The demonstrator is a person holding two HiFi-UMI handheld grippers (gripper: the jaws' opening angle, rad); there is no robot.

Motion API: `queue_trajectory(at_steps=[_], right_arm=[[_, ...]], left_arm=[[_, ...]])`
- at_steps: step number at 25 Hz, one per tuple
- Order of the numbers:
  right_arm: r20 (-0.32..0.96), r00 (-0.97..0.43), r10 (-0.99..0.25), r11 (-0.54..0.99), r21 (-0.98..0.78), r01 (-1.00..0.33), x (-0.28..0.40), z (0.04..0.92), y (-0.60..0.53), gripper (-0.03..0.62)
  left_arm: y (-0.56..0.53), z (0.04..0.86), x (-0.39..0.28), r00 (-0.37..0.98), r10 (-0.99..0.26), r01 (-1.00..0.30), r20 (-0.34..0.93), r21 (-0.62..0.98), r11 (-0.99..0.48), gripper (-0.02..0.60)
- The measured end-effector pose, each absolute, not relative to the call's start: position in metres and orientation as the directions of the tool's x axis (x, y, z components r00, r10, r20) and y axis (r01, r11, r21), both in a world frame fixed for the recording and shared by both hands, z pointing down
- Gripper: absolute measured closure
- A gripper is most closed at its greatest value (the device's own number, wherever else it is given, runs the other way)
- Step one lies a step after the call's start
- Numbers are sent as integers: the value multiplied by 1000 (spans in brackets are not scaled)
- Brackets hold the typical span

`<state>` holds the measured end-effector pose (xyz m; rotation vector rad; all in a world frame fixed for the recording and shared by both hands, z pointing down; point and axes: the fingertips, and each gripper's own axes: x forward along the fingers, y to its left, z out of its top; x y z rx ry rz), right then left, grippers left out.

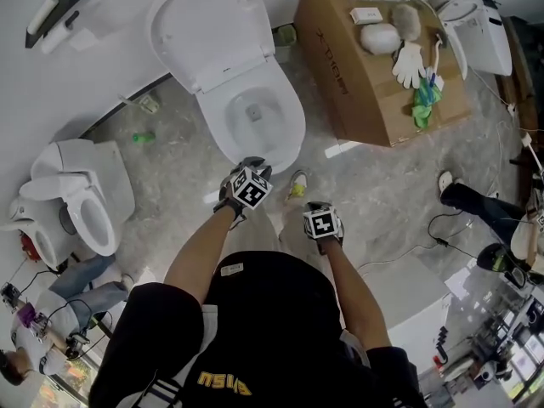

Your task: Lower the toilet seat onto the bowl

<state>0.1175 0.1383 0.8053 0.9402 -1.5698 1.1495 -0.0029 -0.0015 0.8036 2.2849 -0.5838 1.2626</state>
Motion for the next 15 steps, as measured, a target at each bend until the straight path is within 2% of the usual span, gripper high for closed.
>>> queue_trajectory(at_steps=[6,15], right_arm=[[976,-216,-41,143,-208,-968,146,816,148,602],[973,-229,-35,128,-223,-966,145,822,155,602]], left_arm=[[6,813,2,484,-126,-566,866,201,-799,477],[12,825,1,487,-111,-579,867,225,-783,483]])
